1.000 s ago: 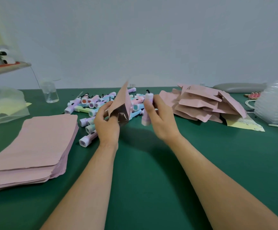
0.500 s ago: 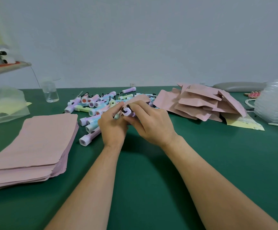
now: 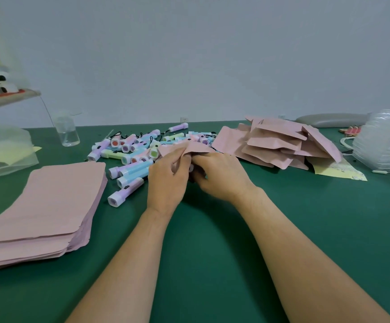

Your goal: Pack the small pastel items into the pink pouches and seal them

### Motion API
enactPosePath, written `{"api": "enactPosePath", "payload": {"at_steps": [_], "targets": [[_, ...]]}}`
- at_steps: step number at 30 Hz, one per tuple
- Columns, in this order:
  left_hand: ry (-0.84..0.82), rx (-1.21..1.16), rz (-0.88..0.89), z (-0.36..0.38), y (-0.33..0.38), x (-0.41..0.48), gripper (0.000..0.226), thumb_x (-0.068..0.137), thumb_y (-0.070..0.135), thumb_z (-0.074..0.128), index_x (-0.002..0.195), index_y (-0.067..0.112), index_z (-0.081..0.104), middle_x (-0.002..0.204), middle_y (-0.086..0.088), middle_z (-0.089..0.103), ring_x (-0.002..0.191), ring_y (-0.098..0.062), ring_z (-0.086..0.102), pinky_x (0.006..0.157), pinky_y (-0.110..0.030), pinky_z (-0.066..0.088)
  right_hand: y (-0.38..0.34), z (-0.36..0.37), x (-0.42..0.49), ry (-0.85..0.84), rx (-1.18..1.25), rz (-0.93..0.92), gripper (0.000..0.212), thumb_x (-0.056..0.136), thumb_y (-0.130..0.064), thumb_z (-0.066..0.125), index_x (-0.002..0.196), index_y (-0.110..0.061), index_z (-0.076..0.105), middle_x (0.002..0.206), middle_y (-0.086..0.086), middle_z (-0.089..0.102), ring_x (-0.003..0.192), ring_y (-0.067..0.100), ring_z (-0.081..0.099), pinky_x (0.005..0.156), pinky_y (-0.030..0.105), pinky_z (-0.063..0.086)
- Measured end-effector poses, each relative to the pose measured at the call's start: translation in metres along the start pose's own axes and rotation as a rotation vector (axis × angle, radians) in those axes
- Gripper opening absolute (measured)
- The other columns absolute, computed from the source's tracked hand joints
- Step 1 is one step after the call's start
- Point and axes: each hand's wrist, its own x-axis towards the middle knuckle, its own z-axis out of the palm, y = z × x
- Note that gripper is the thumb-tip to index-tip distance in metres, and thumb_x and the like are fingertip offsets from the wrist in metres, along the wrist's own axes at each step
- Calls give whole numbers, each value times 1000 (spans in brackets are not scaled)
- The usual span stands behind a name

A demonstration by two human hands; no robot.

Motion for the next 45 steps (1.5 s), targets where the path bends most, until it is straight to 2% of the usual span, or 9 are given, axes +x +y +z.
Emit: {"api": "enactPosePath", "payload": {"at_steps": [3,7,15,20,25,28,34,38,45], "targets": [[2,-31,-10,-2,0,0,30,103,33,55,121,38,78,80,21,75,73,5,66,68,-14,55,0,1,-2,-69,95,7,19,95,-24,47,103,-28,64,115,-2,66,89,33,62,69,44,55],[16,-66,-93,-2,0,-2,26,106,30,56,109,42,79,87,24,75,82,-2,72,62,-30,64,0,0,-3,1,155,-1,25,98,-17,46,116,-22,61,115,1,69,91,33,63,72,44,54],[31,-127,-137,-1,1,-2,28,109,30,52,110,30,80,89,14,77,72,-17,77,59,-35,63,-4,-2,-6,237,203,-42,26,94,-8,54,112,-11,72,103,-2,73,80,26,65,64,44,53],[88,-135,-128,-2,1,-1,34,107,27,53,82,27,76,73,17,72,62,0,68,54,-14,51,-12,-6,-7,384,240,-114,21,83,-17,58,94,-10,74,89,-4,73,73,21,65,57,38,52],[88,-144,-146,-3,-6,3,32,106,31,54,83,33,76,80,15,76,80,-6,72,72,-23,53,-20,-2,-3,218,168,-12,17,86,-36,63,94,-23,72,88,-11,73,79,15,66,65,36,54],[117,-128,-132,-3,-3,2,31,104,29,56,84,36,77,79,24,74,75,6,66,64,-7,44,-24,1,0,96,106,62,16,87,-42,61,94,-28,64,87,-12,71,79,17,64,63,34,53],[103,-148,-151,-3,-3,2,29,102,27,56,83,30,78,75,17,74,72,2,65,62,-7,44,-25,2,1,-7,-9,67,33,87,-56,38,94,-31,58,86,-10,67,76,22,62,59,31,45],[71,-103,-139,-3,-3,2,31,102,29,55,81,27,77,73,17,73,69,1,62,60,-9,42,-21,2,2,-50,-25,104,31,95,-52,38,87,-29,56,86,-9,64,76,23,62,59,33,46],[-8,-41,-68,0,1,-1,38,100,30,54,69,40,72,63,12,66,62,-2,55,59,-33,53,-17,1,8,-65,-112,208,15,95,-34,49,99,-26,62,115,4,61,85,31,65,70,38,56]]}}
